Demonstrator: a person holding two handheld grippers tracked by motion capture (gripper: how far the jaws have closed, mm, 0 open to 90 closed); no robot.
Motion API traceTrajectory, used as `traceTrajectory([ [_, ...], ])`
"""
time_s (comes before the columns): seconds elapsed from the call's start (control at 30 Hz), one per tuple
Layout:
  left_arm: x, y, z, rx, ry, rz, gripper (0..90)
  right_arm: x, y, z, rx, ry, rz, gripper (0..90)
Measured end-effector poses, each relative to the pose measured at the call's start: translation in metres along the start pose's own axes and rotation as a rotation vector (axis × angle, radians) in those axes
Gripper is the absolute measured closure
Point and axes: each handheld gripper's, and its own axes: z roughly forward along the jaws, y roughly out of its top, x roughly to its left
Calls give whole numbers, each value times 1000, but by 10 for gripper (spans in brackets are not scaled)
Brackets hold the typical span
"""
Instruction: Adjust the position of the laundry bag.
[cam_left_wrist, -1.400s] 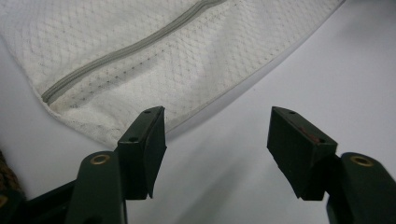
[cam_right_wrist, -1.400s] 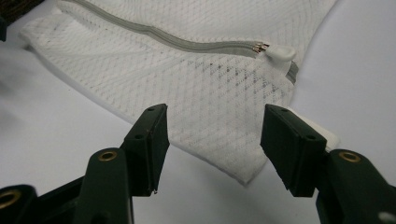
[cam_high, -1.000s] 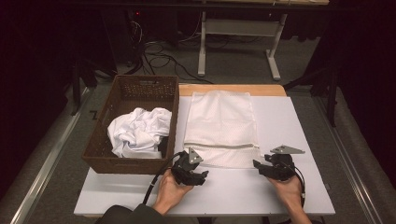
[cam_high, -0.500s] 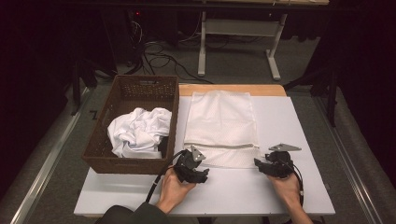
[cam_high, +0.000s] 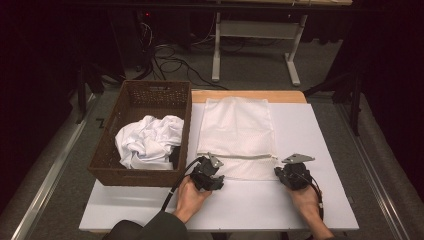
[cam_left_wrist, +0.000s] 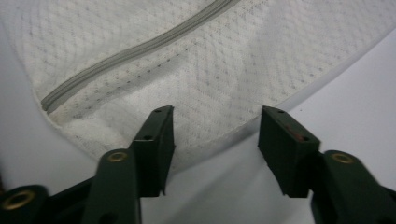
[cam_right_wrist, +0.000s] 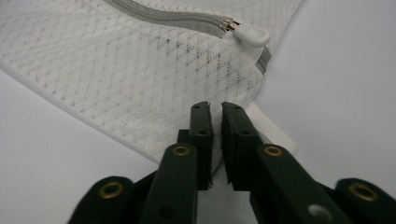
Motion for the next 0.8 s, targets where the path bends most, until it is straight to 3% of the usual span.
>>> traceTrajectory([
  [0.07,1,2,1,-1,-28,3,584,-1,0,0,1,2,-3,893],
  [0.17,0,5,2,5,-35,16,671,-1,1,0,3,5,-4,897],
  [0.2,-1,6,3,4,-38,24,773,-2,1,0,3,8,-4,899],
  [0.37,0,7,3,4,-63,30,897,-3,0,-5,6,16,-8,900],
  [0.43,0,6,2,3,-74,36,898,-3,0,-6,7,19,-4,900],
  [0.5,-1,5,-2,-8,-102,70,900,-3,0,-8,13,21,0,900],
  [0.8,-12,0,-11,-5,-171,112,900,-7,-10,-22,28,34,12,900],
])
